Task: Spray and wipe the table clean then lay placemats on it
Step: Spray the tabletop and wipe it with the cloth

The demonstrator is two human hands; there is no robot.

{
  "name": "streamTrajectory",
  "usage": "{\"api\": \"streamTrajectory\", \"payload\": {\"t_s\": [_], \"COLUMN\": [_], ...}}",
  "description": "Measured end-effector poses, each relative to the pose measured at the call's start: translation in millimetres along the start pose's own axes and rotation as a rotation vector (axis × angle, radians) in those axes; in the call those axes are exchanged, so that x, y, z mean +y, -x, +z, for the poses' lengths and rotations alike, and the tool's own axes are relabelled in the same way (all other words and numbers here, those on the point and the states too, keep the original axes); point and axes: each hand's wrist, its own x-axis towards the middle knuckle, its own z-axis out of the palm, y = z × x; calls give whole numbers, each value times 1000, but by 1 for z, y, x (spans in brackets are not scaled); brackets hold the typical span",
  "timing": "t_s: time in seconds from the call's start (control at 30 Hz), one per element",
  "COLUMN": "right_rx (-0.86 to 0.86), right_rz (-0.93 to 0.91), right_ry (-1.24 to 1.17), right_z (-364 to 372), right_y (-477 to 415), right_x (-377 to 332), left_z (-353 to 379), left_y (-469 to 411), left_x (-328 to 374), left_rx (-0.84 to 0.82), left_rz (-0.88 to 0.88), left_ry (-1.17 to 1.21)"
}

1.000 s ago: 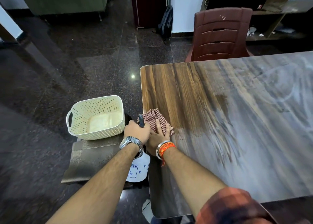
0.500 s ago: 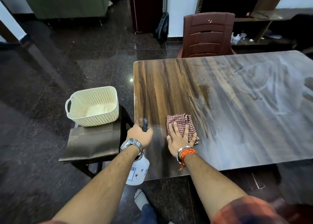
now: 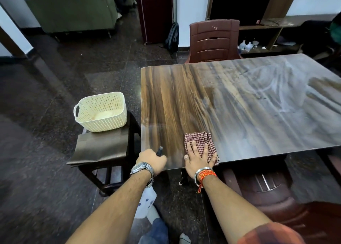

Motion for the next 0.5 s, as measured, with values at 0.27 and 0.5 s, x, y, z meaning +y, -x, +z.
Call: {"api": "streamTrajectory", "payload": {"t_s": [0.27,0.5], "right_rx": [-4,-66], "right_rz": [-243,-344], "right_ry": [86,155], "right_z": [25,39], "right_y": [36,30], "right_x": [-43,-84], "left_z": [-10,-18], "left_y": [2,-25], "left_x": [-19,-21], "left_rx": [76,122], "left_rz": [-43,-58], "left_ry": [109,110]}}
